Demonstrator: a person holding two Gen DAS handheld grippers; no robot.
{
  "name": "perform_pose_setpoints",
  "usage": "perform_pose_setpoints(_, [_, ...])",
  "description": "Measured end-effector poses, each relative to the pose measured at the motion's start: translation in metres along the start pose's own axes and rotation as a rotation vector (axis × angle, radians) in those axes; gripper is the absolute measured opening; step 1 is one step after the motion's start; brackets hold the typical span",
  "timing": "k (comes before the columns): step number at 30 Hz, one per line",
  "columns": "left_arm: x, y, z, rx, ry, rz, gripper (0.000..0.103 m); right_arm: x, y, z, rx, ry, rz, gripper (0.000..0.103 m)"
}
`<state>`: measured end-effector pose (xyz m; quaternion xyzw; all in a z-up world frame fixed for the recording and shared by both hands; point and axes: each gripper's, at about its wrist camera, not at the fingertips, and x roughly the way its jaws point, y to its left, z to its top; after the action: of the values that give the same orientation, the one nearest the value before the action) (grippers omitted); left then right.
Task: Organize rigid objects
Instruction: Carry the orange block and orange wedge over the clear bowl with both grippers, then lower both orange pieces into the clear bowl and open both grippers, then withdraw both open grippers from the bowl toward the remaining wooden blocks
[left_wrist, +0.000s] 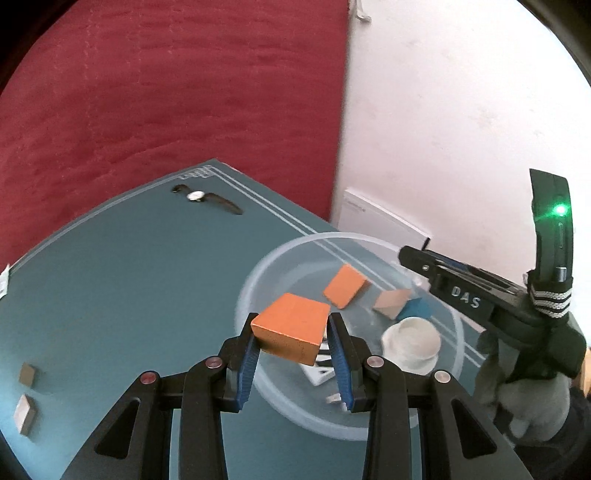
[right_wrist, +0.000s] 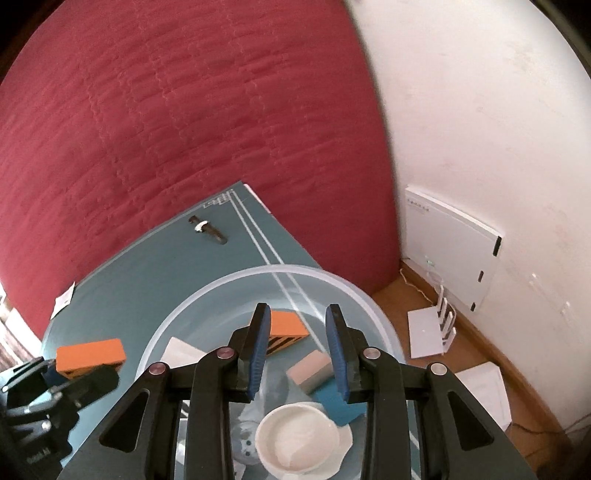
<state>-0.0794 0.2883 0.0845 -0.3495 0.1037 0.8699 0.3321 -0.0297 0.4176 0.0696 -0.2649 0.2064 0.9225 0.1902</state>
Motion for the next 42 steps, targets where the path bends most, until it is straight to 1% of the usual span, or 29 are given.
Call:
perform_pose_setpoints(4, [0.006, -0.016, 0.001, 0.02, 0.01, -0.034, 0.038, 0.001, -0.005, 0.001, 0.014, -0.008, -0.015, 0.033])
perform_pose_setpoints(8, [0.012, -0.031, 0.001, 0.031, 0.011, -0.052, 0.039, 0.002, -0.009, 0.001, 0.025, -0.005, -0.023, 0.033])
perform_pose_setpoints(10, [0.015, -0.032, 0.0, 0.024, 0.017, -0.049, 0.055, 0.002, -0.009, 0.001, 0.026, -0.006, -0.025, 0.033])
perform_pose_setpoints(11, [0.016, -0.032, -0.001, 0.015, 0.017, -0.046, 0.077, 0.002, -0.01, 0.001, 0.027, -0.006, -0.026, 0.033])
perform_pose_setpoints(12, [0.015, -0.031, -0.003, 0.004, 0.007, -0.038, 0.09, 0.001, -0.01, 0.002, 0.027, -0.009, -0.028, 0.033])
perform_pose_setpoints(14, [0.012, -0.028, -0.006, -0.004, -0.007, -0.016, 0.091, 0.001, -0.01, 0.002, 0.029, -0.013, -0.029, 0.035])
perform_pose_setpoints(16, [0.013, -0.024, -0.008, -0.003, -0.001, 0.001, 0.091, 0.001, -0.01, 0.002, 0.035, -0.019, -0.031, 0.047])
perform_pose_setpoints(17, [0.011, -0.022, -0.009, -0.004, -0.006, 0.019, 0.092, 0.0, -0.01, 0.001, 0.039, -0.023, -0.033, 0.048])
perform_pose_setpoints(20, [0.009, -0.014, -0.013, -0.011, -0.022, 0.069, 0.098, 0.001, -0.008, -0.001, 0.033, -0.02, -0.03, 0.048])
perform_pose_setpoints(23, [0.009, -0.007, -0.015, -0.017, -0.029, 0.098, 0.102, 0.002, -0.006, -0.003, 0.027, -0.013, -0.019, 0.05])
perform_pose_setpoints(26, [0.007, -0.001, -0.017, -0.018, -0.032, 0.127, 0.102, 0.001, -0.003, -0.004, 0.019, -0.008, -0.004, 0.052])
perform_pose_setpoints(31, [0.009, 0.007, -0.022, -0.007, -0.021, 0.209, 0.102, 0.0, 0.004, -0.009, 0.003, -0.003, 0.014, 0.052])
perform_pose_setpoints(34, [0.01, 0.016, -0.024, -0.02, -0.012, 0.219, 0.102, -0.003, 0.009, -0.011, -0.008, -0.014, 0.021, 0.054])
perform_pose_setpoints(35, [0.009, 0.018, -0.025, -0.026, -0.012, 0.221, 0.102, -0.004, 0.01, -0.011, -0.012, -0.023, 0.023, 0.056])
perform_pose_setpoints(37, [0.004, 0.024, -0.026, -0.041, -0.017, 0.23, 0.102, -0.008, 0.014, -0.013, -0.03, -0.058, 0.025, 0.072])
perform_pose_setpoints(38, [0.003, 0.026, -0.026, -0.045, -0.019, 0.233, 0.102, -0.01, 0.016, -0.014, -0.04, -0.076, 0.025, 0.075])
perform_pose_setpoints(40, [0.001, 0.032, -0.027, -0.056, -0.024, 0.242, 0.102, -0.015, 0.022, -0.016, -0.072, -0.107, 0.026, 0.077])
perform_pose_setpoints(42, [0.0, 0.038, -0.029, -0.064, -0.025, 0.257, 0.102, -0.016, 0.029, -0.016, -0.092, -0.089, 0.05, 0.077])
